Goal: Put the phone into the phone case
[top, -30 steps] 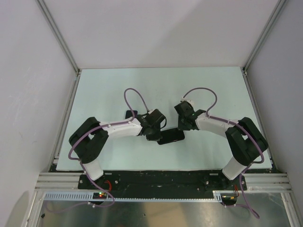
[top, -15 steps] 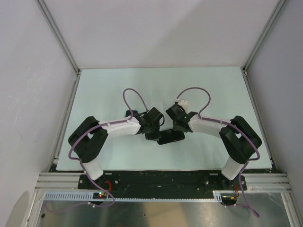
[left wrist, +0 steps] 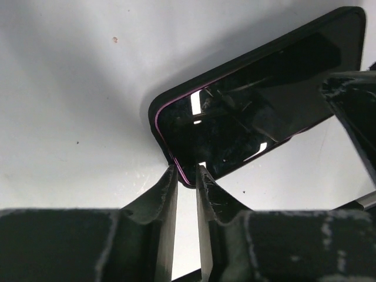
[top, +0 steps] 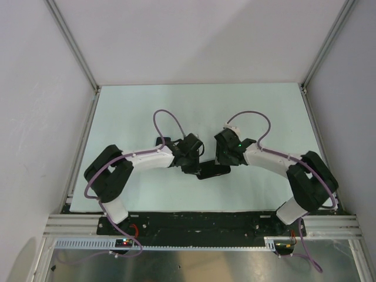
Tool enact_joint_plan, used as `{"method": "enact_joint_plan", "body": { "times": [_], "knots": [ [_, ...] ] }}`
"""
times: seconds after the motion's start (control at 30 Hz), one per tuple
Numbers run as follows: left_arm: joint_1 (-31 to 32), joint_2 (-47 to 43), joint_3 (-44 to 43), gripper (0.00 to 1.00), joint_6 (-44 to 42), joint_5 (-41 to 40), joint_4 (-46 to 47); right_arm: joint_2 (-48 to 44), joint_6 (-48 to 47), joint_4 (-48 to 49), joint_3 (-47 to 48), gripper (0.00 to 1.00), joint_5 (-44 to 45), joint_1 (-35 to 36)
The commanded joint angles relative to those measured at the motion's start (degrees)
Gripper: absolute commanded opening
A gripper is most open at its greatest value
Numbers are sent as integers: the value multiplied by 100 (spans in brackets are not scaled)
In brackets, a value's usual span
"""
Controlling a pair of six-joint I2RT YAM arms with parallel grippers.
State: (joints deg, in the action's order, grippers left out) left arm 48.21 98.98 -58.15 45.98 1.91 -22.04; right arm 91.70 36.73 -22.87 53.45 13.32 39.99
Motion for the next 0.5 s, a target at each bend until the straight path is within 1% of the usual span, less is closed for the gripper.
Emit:
{"method": "enact_joint_plan", "body": {
  "times": [0.0, 0.1, 0.2, 0.23, 0.33, 0.47],
  "knots": [
    [-28, -511, -26, 25, -215, -53, 200, -821, 223, -372, -80, 56, -285, -161],
    [-107, -698, -59, 29, -253, -150, 96, -1124, 383, -313, -361, 57, -295, -226],
    [-239, -709, -138, 30, -288, -344, -6, -1404, 521, -145, -683, 58, -429, -338],
    [-284, -663, -176, 30, -329, -435, -61, -1477, 560, -137, -773, 57, -463, -367],
    [-394, -464, -350, 28, -504, -644, -151, -1685, 850, -150, -1110, 53, -415, -413],
    [-447, 95, -805, 25, -1017, -363, -234, -2079, 1396, 293, -1800, 50, -606, -428]
  ]
}}
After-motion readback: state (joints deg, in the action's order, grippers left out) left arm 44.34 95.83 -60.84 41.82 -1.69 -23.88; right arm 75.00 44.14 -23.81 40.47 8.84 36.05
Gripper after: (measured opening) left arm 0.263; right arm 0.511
